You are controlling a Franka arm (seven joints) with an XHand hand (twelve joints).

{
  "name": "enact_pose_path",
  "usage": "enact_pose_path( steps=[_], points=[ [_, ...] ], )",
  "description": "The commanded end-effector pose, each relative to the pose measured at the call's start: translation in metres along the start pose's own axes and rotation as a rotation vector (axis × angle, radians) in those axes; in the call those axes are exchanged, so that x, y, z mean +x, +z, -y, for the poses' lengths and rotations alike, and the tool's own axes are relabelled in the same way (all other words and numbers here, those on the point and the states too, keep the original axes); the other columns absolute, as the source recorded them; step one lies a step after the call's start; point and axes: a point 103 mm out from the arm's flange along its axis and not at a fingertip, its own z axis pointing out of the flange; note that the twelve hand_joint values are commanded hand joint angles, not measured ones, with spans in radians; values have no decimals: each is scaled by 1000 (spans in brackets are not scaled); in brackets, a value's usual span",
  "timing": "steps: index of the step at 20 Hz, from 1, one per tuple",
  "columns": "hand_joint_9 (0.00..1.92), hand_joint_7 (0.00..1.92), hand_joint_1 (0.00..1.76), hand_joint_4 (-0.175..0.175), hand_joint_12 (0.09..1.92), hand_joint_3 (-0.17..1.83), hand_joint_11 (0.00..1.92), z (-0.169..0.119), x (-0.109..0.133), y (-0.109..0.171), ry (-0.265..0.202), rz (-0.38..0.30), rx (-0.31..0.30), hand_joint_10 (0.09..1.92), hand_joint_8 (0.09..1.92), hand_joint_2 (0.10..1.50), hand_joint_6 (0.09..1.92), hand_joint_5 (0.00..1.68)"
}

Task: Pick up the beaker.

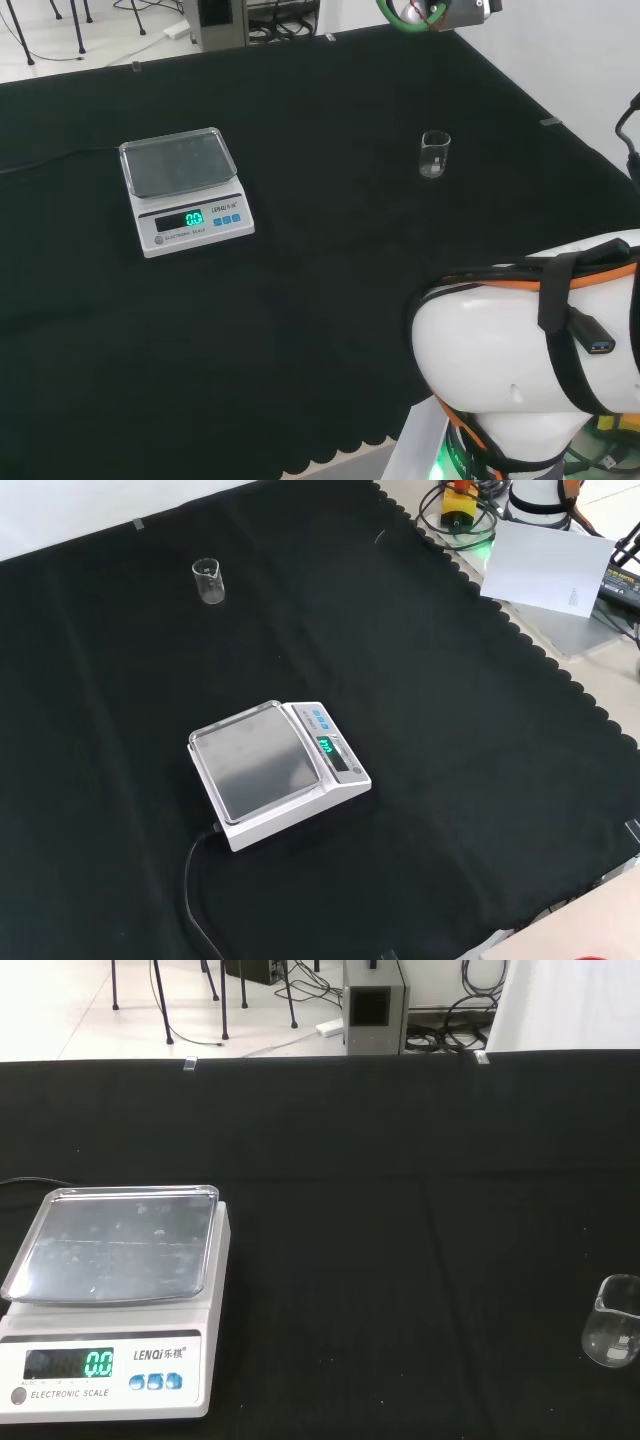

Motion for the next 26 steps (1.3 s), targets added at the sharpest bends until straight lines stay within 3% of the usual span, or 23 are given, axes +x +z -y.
enact_pose_path(
  steps=[1, 10, 26],
  points=[
    [728, 535, 723, 9, 1343, 694, 287, -3, -1, 2, 0, 8, -7, 690, 682, 710, 557, 390],
    [747, 555, 727, 8, 1390, 642, 265, -38, 15, 35, -11, -10, 45, 648, 649, 742, 502, 433],
    [751, 563, 740, 9, 1389, 635, 261, -74, -18, 77, 25, -49, 102, 643, 645, 748, 524, 476]
  ],
)
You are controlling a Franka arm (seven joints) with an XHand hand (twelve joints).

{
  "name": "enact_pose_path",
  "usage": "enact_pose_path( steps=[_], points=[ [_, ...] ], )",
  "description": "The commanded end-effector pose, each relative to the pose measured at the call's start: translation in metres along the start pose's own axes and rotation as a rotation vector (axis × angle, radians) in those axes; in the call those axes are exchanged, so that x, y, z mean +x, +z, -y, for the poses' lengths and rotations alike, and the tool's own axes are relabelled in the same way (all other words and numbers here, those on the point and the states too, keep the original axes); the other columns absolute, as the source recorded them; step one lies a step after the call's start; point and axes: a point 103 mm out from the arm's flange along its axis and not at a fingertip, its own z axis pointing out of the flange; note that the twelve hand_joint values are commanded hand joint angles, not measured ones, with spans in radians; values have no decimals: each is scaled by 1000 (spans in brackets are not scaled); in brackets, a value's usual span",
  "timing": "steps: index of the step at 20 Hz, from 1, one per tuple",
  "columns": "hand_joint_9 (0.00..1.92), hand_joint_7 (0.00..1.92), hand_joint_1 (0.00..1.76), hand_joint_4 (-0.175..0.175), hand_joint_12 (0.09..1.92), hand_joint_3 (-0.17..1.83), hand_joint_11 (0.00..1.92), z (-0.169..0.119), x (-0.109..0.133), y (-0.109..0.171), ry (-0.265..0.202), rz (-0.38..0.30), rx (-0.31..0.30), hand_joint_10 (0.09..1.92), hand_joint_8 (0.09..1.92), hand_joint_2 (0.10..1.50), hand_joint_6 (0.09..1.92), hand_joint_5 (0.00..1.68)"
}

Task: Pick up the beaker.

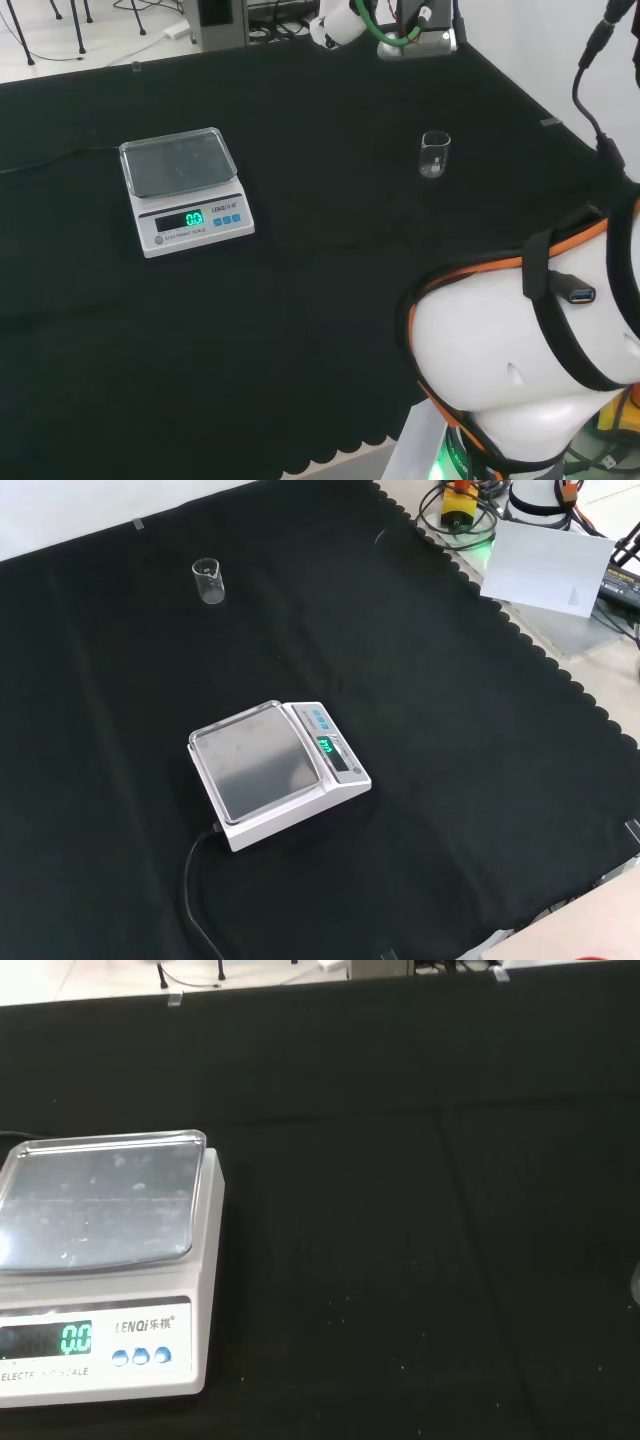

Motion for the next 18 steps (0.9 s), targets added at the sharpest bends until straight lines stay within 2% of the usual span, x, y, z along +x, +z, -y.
enact_pose_path(
  steps=[1, 3, 7, 8, 9, 13, 18],
  points=[
    [751, 564, 741, 8, 1389, 635, 262, -17, -12, 9, 17, 13, 10, 643, 645, 749, 526, 477],
    [752, 565, 742, 8, 1389, 635, 263, -22, -13, 12, 24, 27, 18, 642, 645, 749, 529, 479],
    [754, 568, 747, 7, 1387, 633, 270, -34, -21, 21, 27, 4, 40, 642, 645, 750, 536, 484],
    [755, 569, 748, 6, 1386, 632, 271, -43, 12, 28, 38, 30, 50, 642, 645, 751, 539, 485],
    [756, 570, 749, 6, 1385, 632, 273, -49, 25, 33, 48, 41, 61, 642, 646, 751, 541, 486],
    [759, 573, 752, 4, 1381, 631, 279, -54, -10, 43, 52, 8, 75, 643, 646, 752, 550, 487],
    [770, 586, 764, 3, 1374, 630, 301, -63, -44, 54, 88, 109, 74, 645, 650, 753, 574, 508]
  ],
)
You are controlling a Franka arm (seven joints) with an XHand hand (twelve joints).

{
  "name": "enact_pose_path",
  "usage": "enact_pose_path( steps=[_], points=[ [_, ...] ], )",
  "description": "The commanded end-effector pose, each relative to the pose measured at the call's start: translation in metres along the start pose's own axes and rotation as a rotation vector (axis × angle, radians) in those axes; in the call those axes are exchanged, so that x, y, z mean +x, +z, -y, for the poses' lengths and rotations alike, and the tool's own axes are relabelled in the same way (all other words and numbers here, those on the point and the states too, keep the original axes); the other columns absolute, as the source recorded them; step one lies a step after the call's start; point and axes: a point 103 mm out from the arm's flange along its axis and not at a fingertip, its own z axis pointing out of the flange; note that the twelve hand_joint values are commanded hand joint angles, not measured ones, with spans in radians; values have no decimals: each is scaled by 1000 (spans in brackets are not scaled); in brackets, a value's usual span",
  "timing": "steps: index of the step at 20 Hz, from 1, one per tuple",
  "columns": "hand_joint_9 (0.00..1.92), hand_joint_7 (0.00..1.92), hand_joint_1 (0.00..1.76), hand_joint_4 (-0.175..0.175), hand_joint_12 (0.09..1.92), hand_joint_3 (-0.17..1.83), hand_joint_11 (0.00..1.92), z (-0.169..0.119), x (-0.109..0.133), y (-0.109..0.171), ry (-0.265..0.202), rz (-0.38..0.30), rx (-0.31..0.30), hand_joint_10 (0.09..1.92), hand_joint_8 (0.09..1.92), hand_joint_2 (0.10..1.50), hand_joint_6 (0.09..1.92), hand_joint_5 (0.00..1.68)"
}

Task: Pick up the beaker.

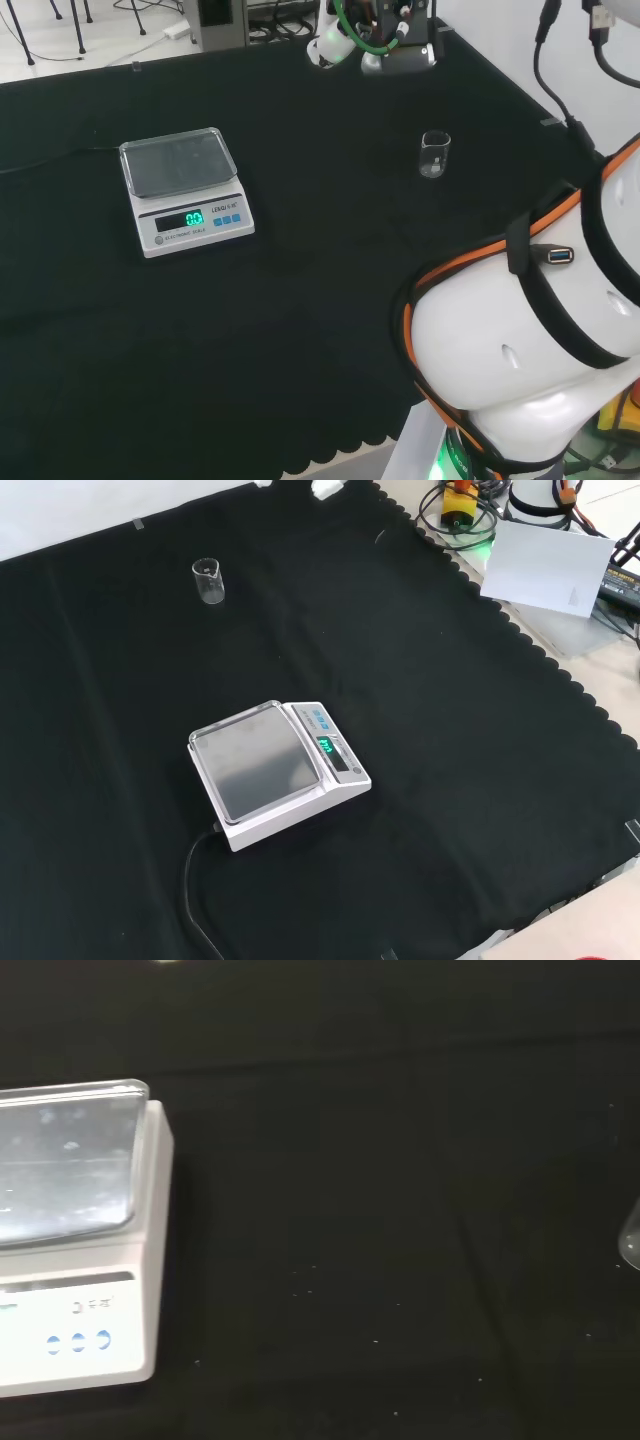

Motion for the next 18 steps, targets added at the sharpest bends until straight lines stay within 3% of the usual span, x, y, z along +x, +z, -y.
enact_pose_path(
  steps=[1, 5, 11, 13, 18],
  points=[
    [773, 588, 769, 3, 1372, 630, 305, -27, -43, 17, 22, 77, 8, 646, 650, 753, 579, 511],
    [764, 569, 782, 2, 1364, 628, 308, -42, -54, 22, 36, 85, 54, 640, 641, 746, 586, 493],
    [723, 518, 795, 2, 1364, 645, 291, -61, -61, 31, 40, 89, 70, 651, 650, 727, 590, 440],
    [723, 517, 796, 2, 1364, 648, 291, -65, -67, 34, 7, 64, 58, 654, 653, 725, 595, 442],
    [728, 521, 800, 2, 1364, 653, 293, -77, -82, 41, 39, 26, 64, 659, 657, 722, 604, 449]
  ],
)
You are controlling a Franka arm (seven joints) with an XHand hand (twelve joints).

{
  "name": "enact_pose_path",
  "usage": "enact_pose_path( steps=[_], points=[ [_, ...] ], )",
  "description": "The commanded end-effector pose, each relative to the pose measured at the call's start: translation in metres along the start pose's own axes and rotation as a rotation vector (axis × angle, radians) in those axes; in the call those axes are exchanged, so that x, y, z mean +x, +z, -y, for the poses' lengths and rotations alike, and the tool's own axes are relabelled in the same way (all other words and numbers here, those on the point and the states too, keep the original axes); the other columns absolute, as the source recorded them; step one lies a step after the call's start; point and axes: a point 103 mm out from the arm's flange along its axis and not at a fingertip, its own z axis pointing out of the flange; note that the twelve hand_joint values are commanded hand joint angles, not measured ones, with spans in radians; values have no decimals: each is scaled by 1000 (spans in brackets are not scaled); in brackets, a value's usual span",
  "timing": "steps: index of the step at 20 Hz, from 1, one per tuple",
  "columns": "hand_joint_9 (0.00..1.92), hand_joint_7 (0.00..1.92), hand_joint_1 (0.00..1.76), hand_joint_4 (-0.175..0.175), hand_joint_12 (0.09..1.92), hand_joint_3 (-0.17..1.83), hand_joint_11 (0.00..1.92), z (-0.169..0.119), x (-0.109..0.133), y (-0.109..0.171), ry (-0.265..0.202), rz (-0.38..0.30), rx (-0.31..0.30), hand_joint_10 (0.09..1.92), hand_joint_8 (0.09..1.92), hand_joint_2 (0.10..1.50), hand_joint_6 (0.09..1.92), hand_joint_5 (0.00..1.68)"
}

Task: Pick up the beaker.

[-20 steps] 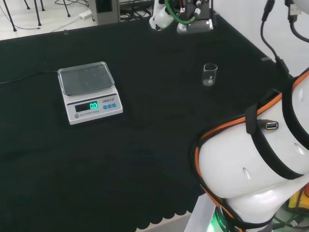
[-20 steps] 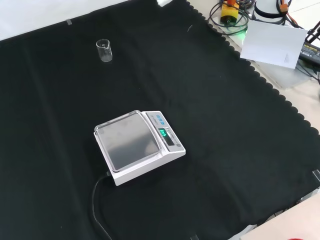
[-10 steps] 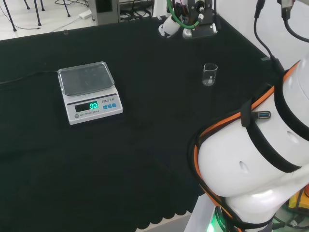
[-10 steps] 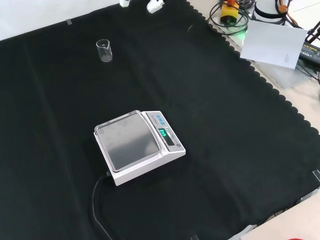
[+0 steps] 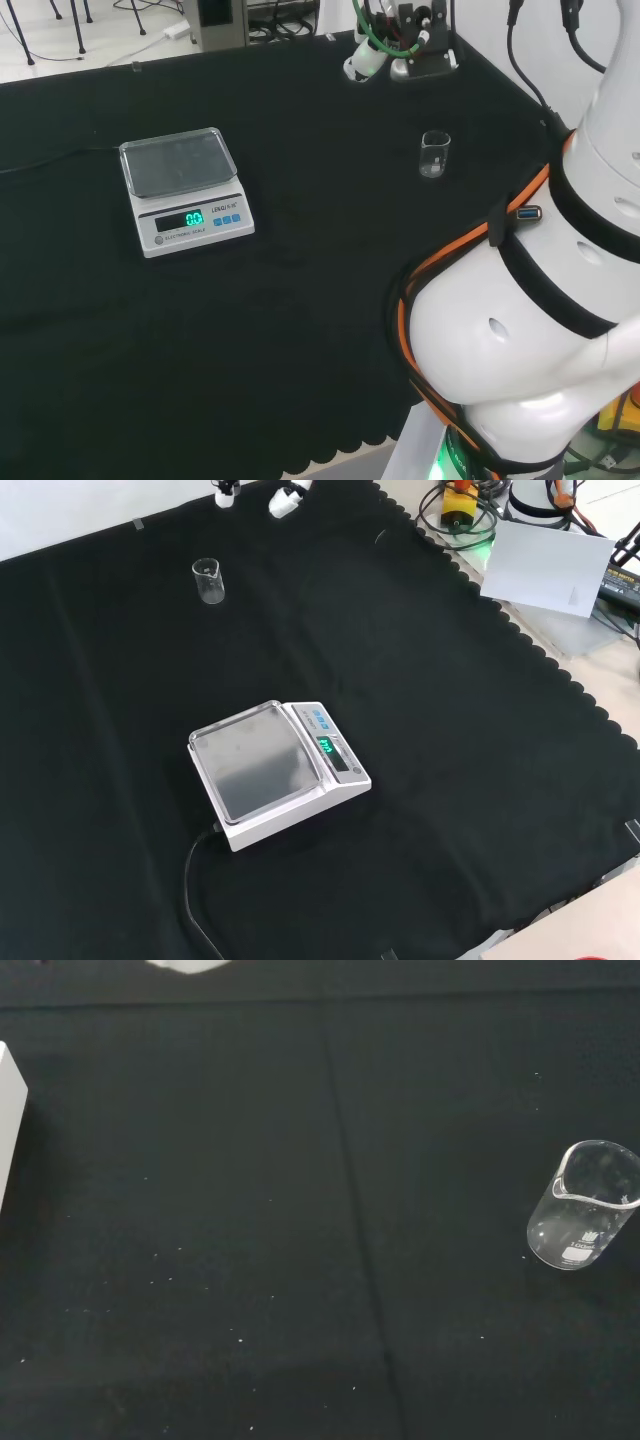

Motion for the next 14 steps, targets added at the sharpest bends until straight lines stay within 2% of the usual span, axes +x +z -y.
enact_pose_path(
  steps=[1, 9, 11, 14],
  points=[
    [729, 521, 801, 1, 1364, 653, 294, -20, -25, 9, 26, -55, 0, 660, 658, 722, 605, 450],
    [738, 531, 808, -1, 1362, 659, 304, -34, -51, 24, 69, -138, -13, 663, 663, 718, 618, 459],
    [743, 537, 809, -3, 1362, 661, 309, -35, -55, 27, 83, -121, -20, 665, 666, 718, 624, 467],
    [758, 555, 810, -5, 1359, 664, 321, -39, -59, 30, 98, -60, -9, 667, 672, 717, 639, 488]
  ],
)
